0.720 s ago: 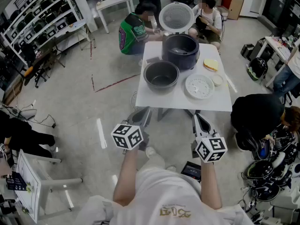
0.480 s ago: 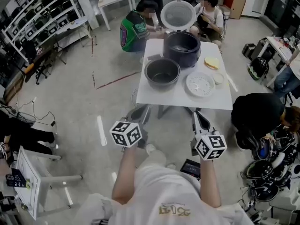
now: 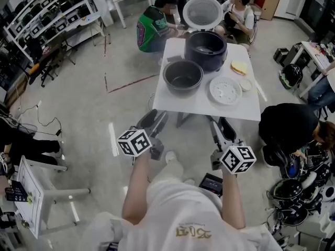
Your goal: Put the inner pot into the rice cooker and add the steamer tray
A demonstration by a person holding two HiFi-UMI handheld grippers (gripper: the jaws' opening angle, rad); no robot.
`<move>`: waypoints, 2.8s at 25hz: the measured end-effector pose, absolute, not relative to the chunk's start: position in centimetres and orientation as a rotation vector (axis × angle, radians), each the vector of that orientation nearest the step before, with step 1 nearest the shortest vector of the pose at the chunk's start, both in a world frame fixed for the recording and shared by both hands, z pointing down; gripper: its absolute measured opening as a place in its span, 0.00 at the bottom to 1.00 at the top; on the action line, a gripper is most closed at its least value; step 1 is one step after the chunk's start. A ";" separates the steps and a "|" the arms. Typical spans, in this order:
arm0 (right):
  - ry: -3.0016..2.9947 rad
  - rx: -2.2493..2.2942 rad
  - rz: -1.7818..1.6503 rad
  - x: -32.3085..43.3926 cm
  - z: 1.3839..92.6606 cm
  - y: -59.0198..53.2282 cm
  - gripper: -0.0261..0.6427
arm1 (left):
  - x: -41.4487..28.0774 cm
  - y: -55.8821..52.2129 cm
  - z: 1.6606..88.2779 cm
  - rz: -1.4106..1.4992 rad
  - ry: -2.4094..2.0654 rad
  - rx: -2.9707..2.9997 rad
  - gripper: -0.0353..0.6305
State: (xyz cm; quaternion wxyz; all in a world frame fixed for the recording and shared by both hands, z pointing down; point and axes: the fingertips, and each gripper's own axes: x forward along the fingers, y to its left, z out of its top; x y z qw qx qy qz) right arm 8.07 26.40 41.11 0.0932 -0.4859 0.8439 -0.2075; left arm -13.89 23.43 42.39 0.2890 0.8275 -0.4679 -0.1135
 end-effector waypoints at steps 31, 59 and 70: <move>2.434 -1.697 -0.989 3.9 51.9 0.7 0.31 | -19.0 -5.3 52.9 0.209 -1.254 2.193 0.42; 2.400 -2.008 -1.128 1.8 58.6 -6.1 0.27 | -16.5 -13.9 59.0 0.455 -0.989 2.209 0.22; 2.308 -2.011 -1.158 2.2 57.0 -5.4 0.21 | -16.9 -13.0 58.1 0.402 -0.998 2.121 0.18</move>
